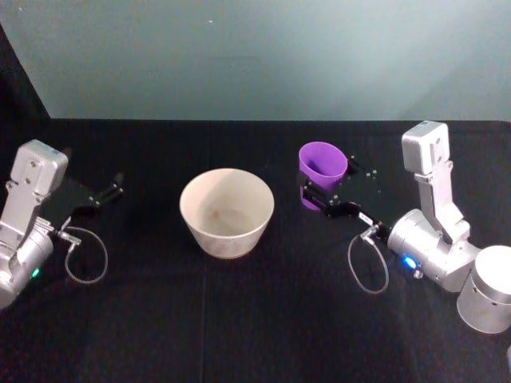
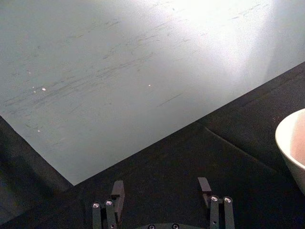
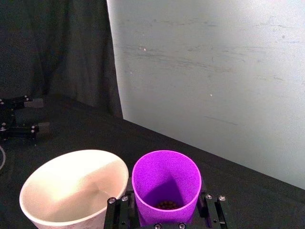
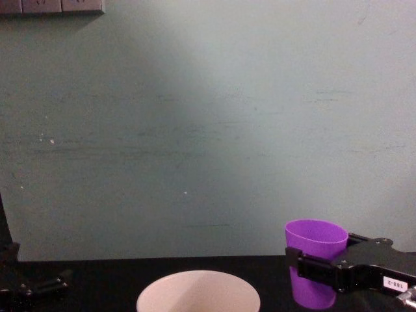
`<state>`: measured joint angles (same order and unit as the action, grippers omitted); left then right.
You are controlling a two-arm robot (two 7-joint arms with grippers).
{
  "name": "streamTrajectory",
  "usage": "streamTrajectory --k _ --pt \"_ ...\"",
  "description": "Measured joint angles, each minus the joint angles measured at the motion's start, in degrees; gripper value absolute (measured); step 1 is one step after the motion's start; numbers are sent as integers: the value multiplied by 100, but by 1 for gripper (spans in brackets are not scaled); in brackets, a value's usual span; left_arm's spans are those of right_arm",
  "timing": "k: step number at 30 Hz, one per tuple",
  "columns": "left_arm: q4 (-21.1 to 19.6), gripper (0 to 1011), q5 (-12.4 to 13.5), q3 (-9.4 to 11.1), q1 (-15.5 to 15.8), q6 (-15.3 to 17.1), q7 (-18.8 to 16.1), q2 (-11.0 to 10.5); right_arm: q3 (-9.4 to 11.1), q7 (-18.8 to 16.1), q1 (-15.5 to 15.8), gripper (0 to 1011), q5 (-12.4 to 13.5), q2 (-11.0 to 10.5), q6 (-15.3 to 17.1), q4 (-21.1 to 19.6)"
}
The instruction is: Pick up the cup and pour the mung beans from the cup into the bowl.
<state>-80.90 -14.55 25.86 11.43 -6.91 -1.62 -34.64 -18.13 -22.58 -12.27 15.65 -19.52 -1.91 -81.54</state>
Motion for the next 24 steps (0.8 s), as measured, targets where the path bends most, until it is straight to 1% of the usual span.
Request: streamTrajectory --k 24 --pt "0 1000 0 0 0 0 0 0 0 0 0 723 0 0 0 0"
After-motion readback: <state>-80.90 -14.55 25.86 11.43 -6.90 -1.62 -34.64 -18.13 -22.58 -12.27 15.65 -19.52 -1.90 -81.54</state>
